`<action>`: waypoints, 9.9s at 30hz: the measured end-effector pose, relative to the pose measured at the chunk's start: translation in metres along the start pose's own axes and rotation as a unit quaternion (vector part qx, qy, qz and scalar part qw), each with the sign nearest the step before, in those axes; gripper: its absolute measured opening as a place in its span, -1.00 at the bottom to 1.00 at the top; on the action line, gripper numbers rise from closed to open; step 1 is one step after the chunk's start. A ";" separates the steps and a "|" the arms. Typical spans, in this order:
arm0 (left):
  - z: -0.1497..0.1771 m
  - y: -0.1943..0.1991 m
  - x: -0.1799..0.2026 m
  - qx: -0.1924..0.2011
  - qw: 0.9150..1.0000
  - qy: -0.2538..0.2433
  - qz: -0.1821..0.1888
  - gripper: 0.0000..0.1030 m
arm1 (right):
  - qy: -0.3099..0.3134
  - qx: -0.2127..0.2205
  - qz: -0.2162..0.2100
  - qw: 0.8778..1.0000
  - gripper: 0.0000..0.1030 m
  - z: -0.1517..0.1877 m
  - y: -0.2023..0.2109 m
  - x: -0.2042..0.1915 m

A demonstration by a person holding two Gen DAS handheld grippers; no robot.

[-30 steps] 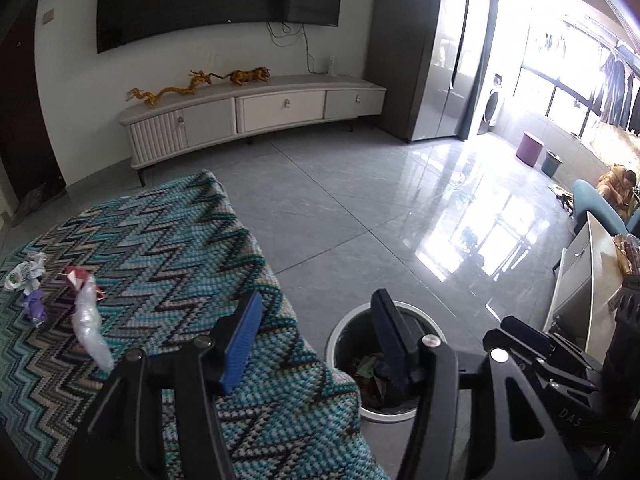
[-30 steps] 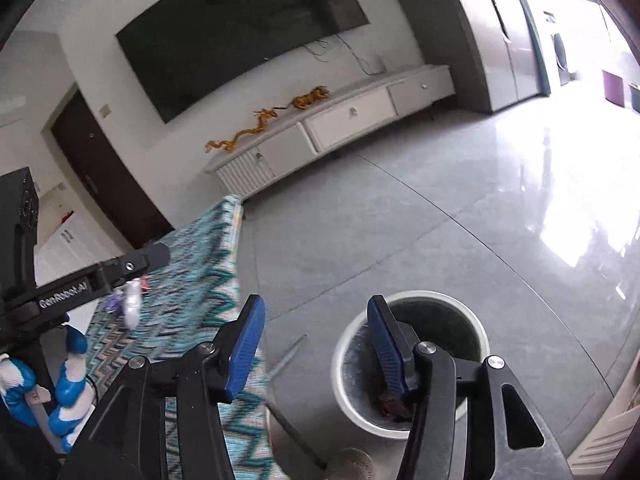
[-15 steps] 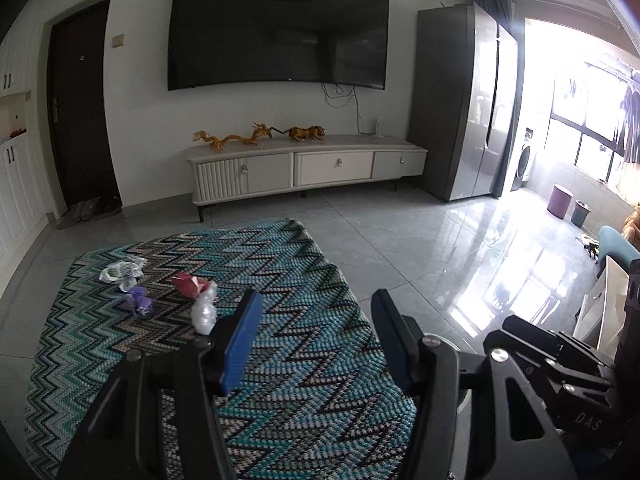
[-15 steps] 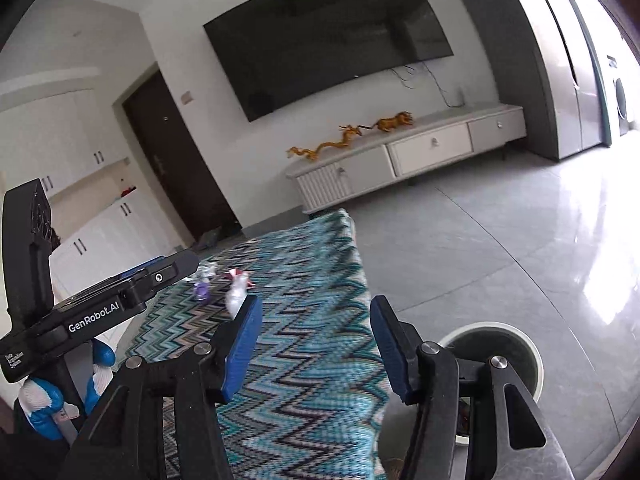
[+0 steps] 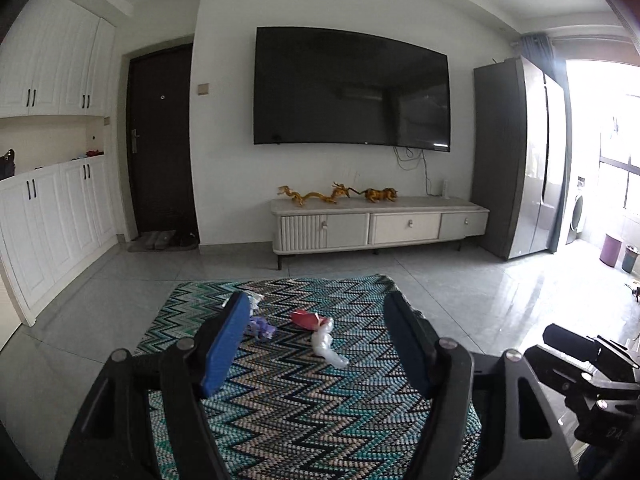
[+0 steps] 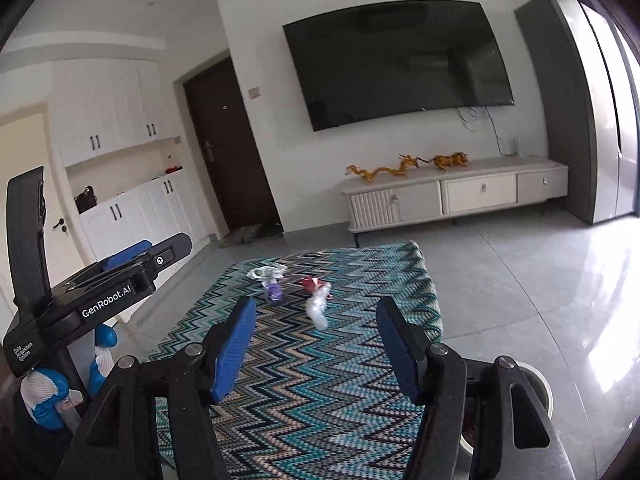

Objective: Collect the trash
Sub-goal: 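Move both open tools back to the last trash on the rug, then grasp purple plastic with the left tool while the right tool grasps a clear plastic bag, then lift both held bags and carry them over the gray bin, then open both tools to drop the bags into the bin, then move both open tools back over the rug to the remaining trash, then grasp the white printed plastic bag with the left tool while the right tool grasps the red wrapper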

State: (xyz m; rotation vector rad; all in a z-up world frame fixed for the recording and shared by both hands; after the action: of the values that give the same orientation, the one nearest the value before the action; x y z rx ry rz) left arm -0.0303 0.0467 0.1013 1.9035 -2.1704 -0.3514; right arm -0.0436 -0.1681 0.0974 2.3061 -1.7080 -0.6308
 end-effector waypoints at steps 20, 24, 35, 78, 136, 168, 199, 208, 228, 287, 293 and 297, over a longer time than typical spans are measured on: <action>-0.007 0.044 -0.054 0.058 0.996 0.026 -0.066 0.32 | 0.045 0.015 -0.031 0.998 0.20 -0.007 -0.004 -0.069; -0.008 0.030 -0.054 0.052 0.996 0.023 -0.071 0.32 | 0.038 0.007 -0.029 0.999 0.20 -0.005 -0.012 -0.064; -0.001 -0.020 -0.053 0.008 0.997 0.007 -0.076 0.32 | 0.019 -0.023 -0.022 0.999 0.20 -0.003 -0.046 -0.042; 0.061 -0.311 -0.133 -0.220 0.972 0.072 -0.021 0.28 | 0.046 -0.164 -0.042 0.985 0.10 0.007 -0.289 -0.006; 0.027 -0.058 -0.017 -0.082 0.990 0.006 0.112 -0.48 | -0.004 -0.037 -0.006 0.999 -0.44 0.012 -0.016 -0.017; 0.045 -0.137 0.184 -0.148 0.962 -0.149 0.173 -0.48 | -0.151 -0.020 0.071 0.986 -0.44 0.045 -0.008 0.154; 0.124 -0.285 0.307 -0.286 0.895 -0.204 0.275 -0.44 | -0.257 -0.102 0.186 0.943 -0.40 0.103 -0.059 0.291; 0.131 -0.309 0.322 -0.317 0.879 -0.167 0.315 -0.05 | -0.265 -0.126 0.221 0.930 -0.09 0.119 -0.076 0.311; 0.057 -0.234 0.237 -0.189 0.945 -0.125 0.235 -0.01 | -0.226 -0.061 0.204 0.951 0.05 0.068 -0.030 0.252; 0.057 -0.379 -0.166 -0.190 0.979 0.056 -0.051 0.47 | 0.083 -0.166 -0.094 0.978 0.44 0.017 -0.348 -0.010; 0.076 -0.415 -0.173 -0.220 0.972 0.063 -0.053 0.47 | 0.104 -0.206 -0.093 0.969 0.44 0.036 -0.395 -0.018; 0.084 -0.426 -0.170 -0.234 0.969 0.068 -0.041 0.47 | 0.112 -0.221 -0.087 0.965 0.30 0.041 -0.413 -0.018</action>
State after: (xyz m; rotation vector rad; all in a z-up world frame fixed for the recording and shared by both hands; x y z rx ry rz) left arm 0.3626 0.1638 -0.1215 1.6921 -1.7318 -0.6613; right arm 0.2890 -0.0186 -0.1026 2.1207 -1.1361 -0.6709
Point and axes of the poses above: each gripper's, at about its wrist camera, not at the fingertips, and y roughly against the way its jaws point, x to its right, z to its underside, the point moved 1 cm from there along -y, roughly the way its jaws point, and after that the axes turned 3 degrees about z, right-handed, at the moved point
